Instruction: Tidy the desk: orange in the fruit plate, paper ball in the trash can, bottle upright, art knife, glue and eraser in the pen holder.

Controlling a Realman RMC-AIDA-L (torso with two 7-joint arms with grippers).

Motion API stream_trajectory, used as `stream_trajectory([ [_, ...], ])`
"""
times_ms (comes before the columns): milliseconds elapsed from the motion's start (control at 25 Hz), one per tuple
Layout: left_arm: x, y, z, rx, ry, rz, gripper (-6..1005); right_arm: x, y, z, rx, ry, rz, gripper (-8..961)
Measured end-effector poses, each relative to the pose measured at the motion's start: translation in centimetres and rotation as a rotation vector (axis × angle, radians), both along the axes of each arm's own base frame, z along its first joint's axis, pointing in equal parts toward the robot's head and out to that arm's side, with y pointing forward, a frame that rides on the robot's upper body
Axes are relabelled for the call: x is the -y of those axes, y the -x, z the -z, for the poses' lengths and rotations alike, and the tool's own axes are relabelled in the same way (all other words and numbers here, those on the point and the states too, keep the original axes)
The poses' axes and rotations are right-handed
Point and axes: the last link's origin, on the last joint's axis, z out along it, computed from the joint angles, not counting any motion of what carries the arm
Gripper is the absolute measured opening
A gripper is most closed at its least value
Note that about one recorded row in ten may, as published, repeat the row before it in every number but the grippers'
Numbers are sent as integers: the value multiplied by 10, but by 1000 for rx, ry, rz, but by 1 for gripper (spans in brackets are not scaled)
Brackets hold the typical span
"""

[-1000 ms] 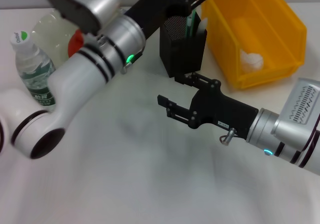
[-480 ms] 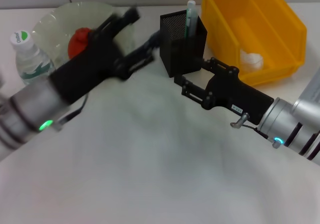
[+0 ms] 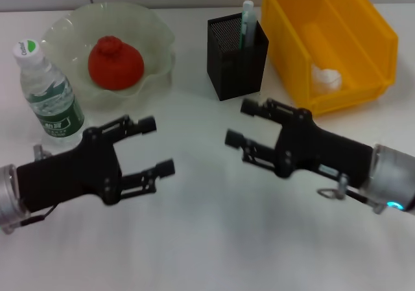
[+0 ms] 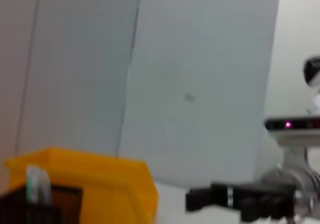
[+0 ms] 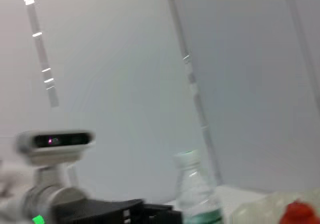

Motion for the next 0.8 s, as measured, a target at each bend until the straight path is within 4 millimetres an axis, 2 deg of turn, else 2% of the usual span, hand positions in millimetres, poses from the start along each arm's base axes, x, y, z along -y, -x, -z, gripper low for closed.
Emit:
stream_trajectory([
  [120,3,9,-7,-49,93,-19,813,5,-9,-16,48,114,-65,680],
  [320,3,13,-13,-79,156,-34,813,3,-12,-27,78,224,-81,682],
  [600,1,14,-17,-95,165,-42,813,8,-11,-29,92,243,-141,685],
  [720,3,15,-16,-98,177,-41,813,9,-12,-27,121,223,-181,804],
  [800,3,15,-16,-100,183,-41,813,9,-13,-27,125,216,-182,810],
])
